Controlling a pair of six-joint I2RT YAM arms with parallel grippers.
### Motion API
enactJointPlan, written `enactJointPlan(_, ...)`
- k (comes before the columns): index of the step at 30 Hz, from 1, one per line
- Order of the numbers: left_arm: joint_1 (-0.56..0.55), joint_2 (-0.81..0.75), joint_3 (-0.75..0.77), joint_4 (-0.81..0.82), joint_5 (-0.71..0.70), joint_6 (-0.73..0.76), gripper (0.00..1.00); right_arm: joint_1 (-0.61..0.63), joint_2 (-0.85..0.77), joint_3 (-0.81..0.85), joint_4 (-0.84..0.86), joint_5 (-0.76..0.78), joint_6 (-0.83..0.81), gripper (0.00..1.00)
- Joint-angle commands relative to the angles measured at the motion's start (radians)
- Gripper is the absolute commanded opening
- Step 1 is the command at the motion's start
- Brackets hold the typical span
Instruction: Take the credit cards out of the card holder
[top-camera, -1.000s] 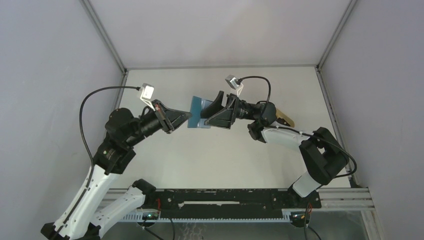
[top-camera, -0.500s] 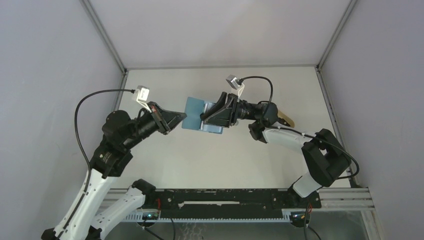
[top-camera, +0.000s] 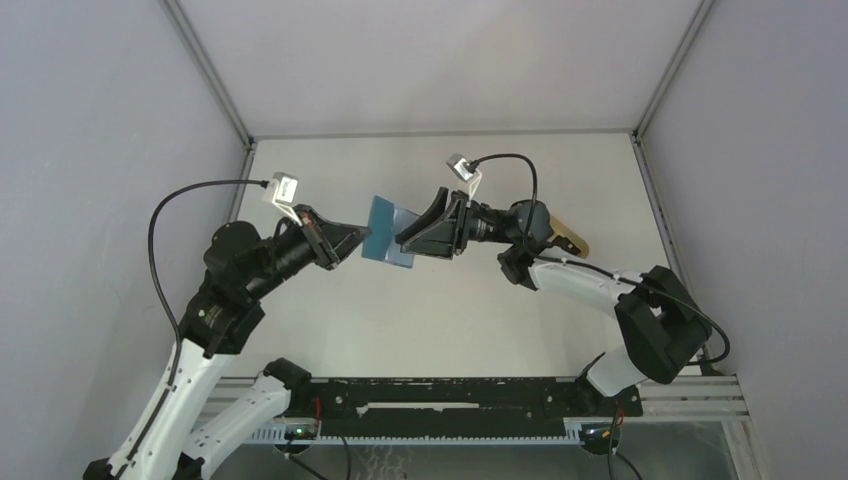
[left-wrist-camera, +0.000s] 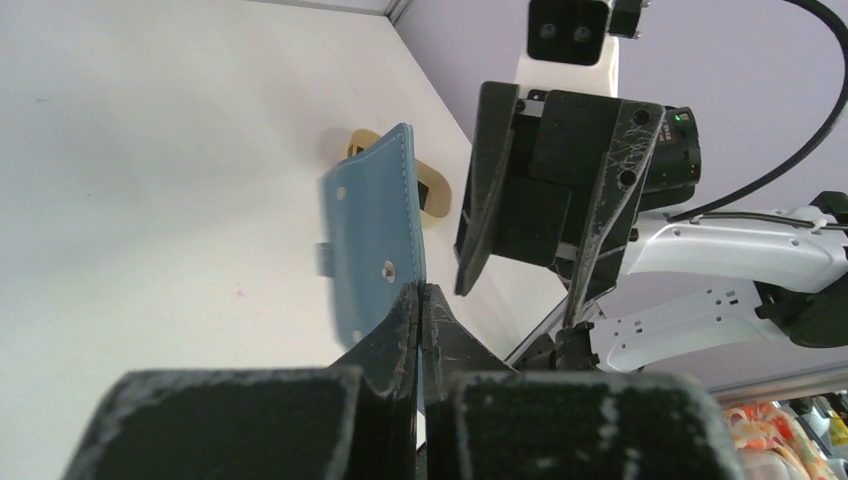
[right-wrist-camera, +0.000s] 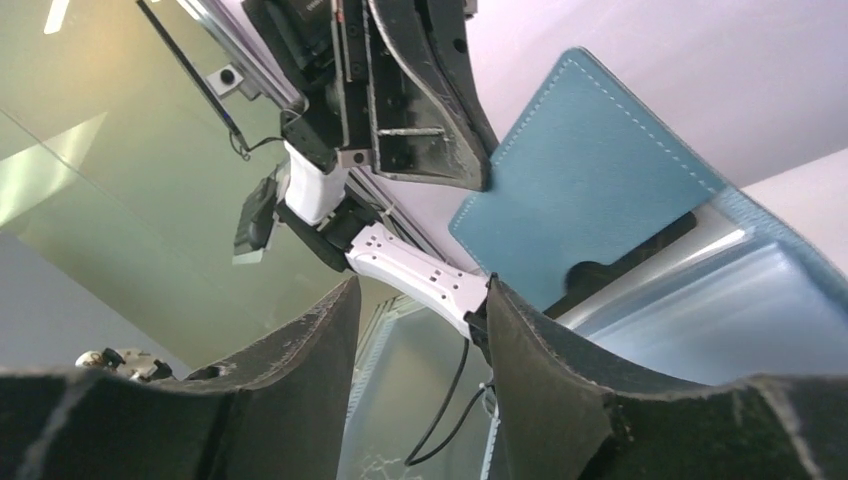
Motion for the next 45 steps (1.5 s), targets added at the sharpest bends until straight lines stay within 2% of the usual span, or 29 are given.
enactJointPlan(1,0.006,-0.015,0.001,0.067,0.025,0.007,0.0,0.02,-0.032,0.021,-0.097,0.035,-0.091,0.6)
enactJointPlan(16,0.006,-0.015,0.013,0.071,0.039,0.008,0.0,0.011,0.066,0.053,-0.067,0.061,-0.061,0.6)
enactJointPlan(40,0.006,0.001,0.017,0.066,0.032,0.023,0.0,0.03,0.132,0.101,0.067,0.026,0.077,0.58)
enactJointPlan(42,0.006,0.003,0.016,0.066,0.03,0.025,0.0,0.03,0.136,0.106,0.076,0.024,0.087,0.56)
enactJointPlan(45,0.006,0.003,0.014,0.066,0.029,0.025,0.0,0.031,0.136,0.11,0.077,0.024,0.088,0.46)
